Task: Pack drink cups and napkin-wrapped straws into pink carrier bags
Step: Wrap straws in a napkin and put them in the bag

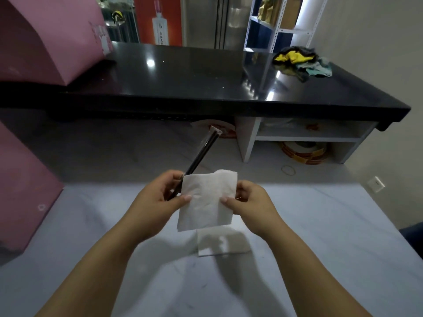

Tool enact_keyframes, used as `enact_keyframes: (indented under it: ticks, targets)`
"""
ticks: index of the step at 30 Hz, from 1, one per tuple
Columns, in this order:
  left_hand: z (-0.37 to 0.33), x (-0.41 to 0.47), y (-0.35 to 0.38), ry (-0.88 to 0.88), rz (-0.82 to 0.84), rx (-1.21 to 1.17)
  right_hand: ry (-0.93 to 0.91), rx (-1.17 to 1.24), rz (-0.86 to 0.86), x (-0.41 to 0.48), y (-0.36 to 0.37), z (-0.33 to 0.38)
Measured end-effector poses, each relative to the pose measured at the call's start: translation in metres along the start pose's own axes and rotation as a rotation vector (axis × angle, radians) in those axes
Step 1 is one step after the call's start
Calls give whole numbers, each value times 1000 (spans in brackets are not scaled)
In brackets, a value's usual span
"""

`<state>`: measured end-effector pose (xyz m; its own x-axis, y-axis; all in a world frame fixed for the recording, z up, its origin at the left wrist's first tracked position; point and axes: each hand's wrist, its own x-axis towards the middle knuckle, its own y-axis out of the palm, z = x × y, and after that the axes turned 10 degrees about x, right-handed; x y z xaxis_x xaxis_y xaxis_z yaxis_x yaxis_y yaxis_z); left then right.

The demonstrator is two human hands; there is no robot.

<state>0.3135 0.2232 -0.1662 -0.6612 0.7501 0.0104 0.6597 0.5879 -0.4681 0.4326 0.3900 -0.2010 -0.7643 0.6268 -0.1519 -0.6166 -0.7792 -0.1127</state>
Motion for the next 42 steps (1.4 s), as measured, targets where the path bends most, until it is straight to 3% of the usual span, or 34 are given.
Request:
enact_keyframes:
  ticks: [10,16,24,30,36,42]
  targets:
    - [-5,-8,-42,12,-285,147,-192,-25,26,-3,21,48]
    - [-12,-23,-94,6,-431,34,-359,-110,44,0,49,83]
    - [-42,-61,-186,204,-555,310,-582,-92,124,3,111,145]
    - [-39,-92,-269,223,-655,429,-754,-49,182,-2,181,196]
    - [1,-102,-359,188,-668,543,-838,-55,225,-3,272,234]
    - [48,-93,-427,157,-607,592,-943,-284,224,9,355,245]
